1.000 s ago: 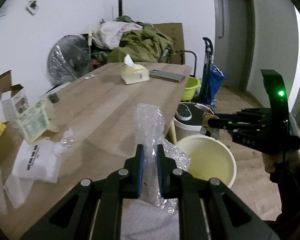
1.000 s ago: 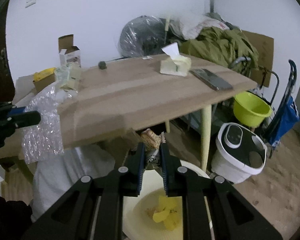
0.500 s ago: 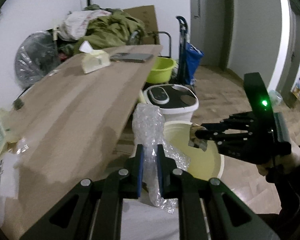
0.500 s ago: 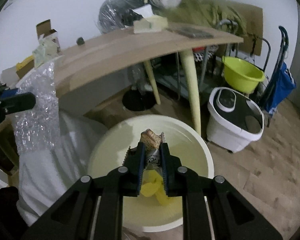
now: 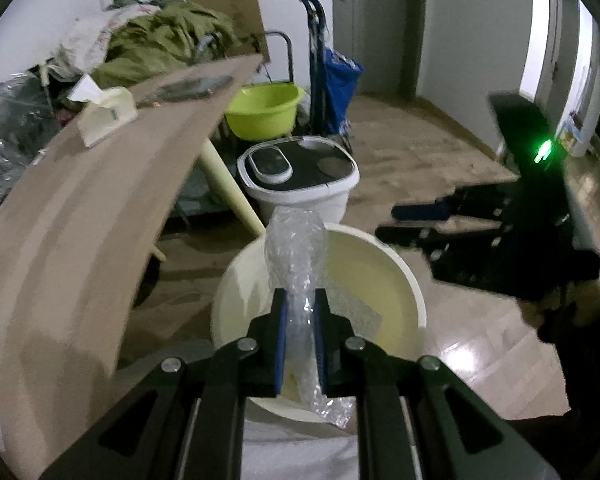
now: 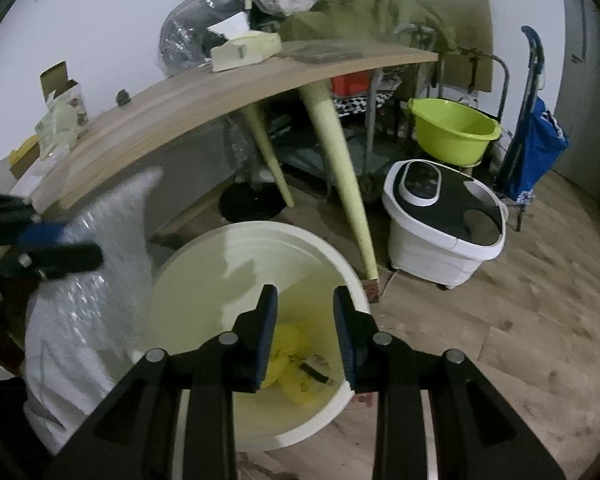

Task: Collect trash
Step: 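Carry the wrapper and bubble wrap to the cream bucket and release both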

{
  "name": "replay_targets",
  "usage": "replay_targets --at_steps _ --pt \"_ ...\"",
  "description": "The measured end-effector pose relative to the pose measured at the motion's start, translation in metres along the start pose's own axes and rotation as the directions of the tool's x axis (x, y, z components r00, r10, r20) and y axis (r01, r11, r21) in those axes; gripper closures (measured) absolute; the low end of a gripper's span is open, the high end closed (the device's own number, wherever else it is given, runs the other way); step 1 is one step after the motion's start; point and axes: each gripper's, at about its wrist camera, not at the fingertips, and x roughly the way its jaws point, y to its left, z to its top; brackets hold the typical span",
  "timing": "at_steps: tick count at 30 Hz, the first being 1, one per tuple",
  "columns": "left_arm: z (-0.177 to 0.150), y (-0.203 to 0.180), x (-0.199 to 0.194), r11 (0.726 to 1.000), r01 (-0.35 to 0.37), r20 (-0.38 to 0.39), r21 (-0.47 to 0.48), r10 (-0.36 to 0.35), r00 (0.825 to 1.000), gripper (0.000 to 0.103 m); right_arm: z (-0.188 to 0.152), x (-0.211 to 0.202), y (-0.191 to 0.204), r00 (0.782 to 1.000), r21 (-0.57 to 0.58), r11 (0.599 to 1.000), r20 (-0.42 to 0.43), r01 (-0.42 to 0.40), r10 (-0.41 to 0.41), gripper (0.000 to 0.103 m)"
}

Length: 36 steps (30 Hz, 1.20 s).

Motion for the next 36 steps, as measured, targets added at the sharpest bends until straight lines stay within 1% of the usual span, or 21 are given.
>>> replay_targets --at_steps 4,7,8,9,11,12,16,20,25,28,36 --pt "0.004 -0.005 0.023 1.0 0.027 -0.062 -0.008 -0.027 0.998 0.092 0.002 -0.006 -0.012 1.0 0.015 0.999 0.011 0.029 -0.03 0.076" --pt "0.004 -0.007 0.03 0.999 0.038 -0.089 -0.003 -0.038 0.995 0.09 0.001 -0.009 -0.017 0.999 0.02 0.999 0.011 0.043 -0.043 0.076" --pt "0.004 -0.008 0.031 0.999 0.046 -0.09 -0.003 -0.047 0.995 0.086 0.001 -0.009 -0.018 0.999 0.021 0.999 0.011 0.045 -0.046 0.076" --pt "0.006 -0.008 0.031 0.999 0.05 -0.089 -0.005 -0.05 0.995 0.076 0.001 -0.009 -0.018 0.999 0.021 0.999 0.01 0.046 -0.046 0.076" --pt "0.005 -0.005 0.029 0.998 0.054 -0.083 -0.018 -0.055 0.995 0.064 0.002 -0.008 -0.016 0.999 0.019 0.999 0.01 0.045 -0.045 0.076" --pt "0.006 -0.004 0.027 0.998 0.058 -0.076 -0.029 -0.06 0.995 0.062 0.003 -0.007 -0.016 0.999 0.019 0.999 0.008 0.045 -0.045 0.076" --pt "0.004 0.0 0.019 0.997 0.058 -0.064 -0.042 -0.061 0.996 0.061 0.006 -0.007 -0.011 0.999 0.008 0.999 0.008 0.038 -0.038 0.076" --pt "0.004 0.003 0.009 0.997 0.061 -0.046 -0.048 -0.063 0.997 0.055 0.01 -0.011 -0.007 0.999 -0.004 0.999 0.02 0.04 -0.04 0.076" --pt "0.003 0.008 -0.007 0.995 0.073 -0.008 -0.07 -0.073 0.997 0.054 0.017 -0.013 0.002 0.998 -0.021 0.998 0.029 0.051 -0.05 0.076" --pt "0.002 0.012 -0.02 0.995 0.065 0.021 -0.078 -0.064 0.998 0.054 0.023 -0.015 0.01 0.998 -0.038 0.998 0.036 0.047 -0.046 0.076" --pt "-0.009 0.029 -0.061 0.993 0.035 0.099 -0.109 -0.024 0.995 0.054 0.043 -0.023 0.046 0.997 -0.099 0.995 0.08 0.019 -0.011 0.076"
